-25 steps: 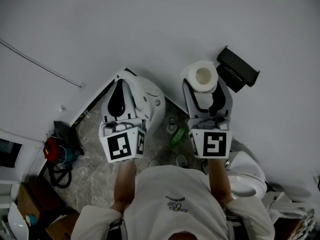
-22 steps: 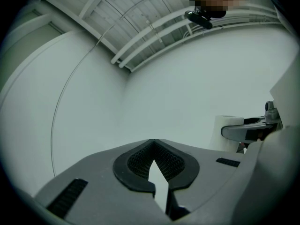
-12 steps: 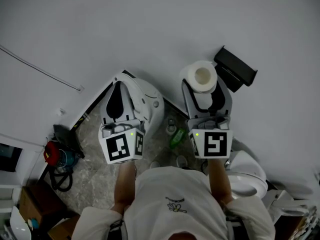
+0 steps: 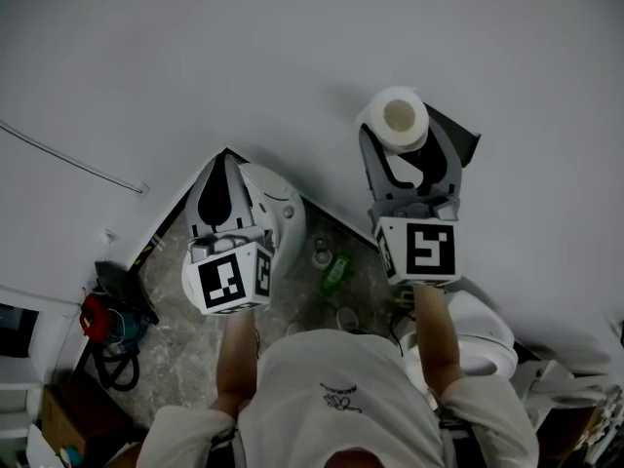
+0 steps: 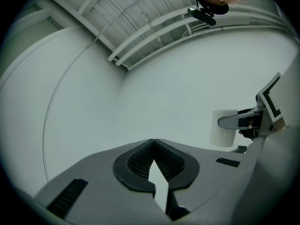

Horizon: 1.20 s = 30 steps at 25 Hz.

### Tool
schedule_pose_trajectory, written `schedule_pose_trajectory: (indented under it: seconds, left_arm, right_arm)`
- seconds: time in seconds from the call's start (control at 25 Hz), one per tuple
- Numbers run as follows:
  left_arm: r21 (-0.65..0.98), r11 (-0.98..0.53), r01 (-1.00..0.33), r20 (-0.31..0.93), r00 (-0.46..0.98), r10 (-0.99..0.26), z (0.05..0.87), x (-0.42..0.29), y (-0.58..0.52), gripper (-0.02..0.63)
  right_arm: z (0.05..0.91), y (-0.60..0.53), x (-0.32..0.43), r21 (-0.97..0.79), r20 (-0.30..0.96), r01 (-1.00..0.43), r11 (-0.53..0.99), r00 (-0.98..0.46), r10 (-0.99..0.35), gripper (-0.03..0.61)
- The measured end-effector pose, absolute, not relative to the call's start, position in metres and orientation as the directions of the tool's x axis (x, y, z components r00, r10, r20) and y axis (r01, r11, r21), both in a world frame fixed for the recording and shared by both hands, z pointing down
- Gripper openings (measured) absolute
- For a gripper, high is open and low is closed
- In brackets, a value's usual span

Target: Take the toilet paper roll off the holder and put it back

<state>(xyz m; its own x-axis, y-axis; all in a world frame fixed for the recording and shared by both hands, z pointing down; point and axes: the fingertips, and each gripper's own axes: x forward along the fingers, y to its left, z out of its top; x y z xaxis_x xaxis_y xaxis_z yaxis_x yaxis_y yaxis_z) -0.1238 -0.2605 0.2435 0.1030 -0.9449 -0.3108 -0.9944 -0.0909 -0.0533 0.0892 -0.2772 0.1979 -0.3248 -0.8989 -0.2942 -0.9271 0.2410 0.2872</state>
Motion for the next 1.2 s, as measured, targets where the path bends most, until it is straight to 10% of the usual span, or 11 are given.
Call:
schedule_pose_trajectory:
  seconds: [1.2]
  left_arm:
    - [-0.064,-0.19,-0.98,-0.254,0.2,-0.946,0.261,-0.063,-0.304,0.017]
  right_arm:
    - [0.268,-0.404,0.26,0.095,0.145,-0.996,-0.004,0.017,-0.989,0.29]
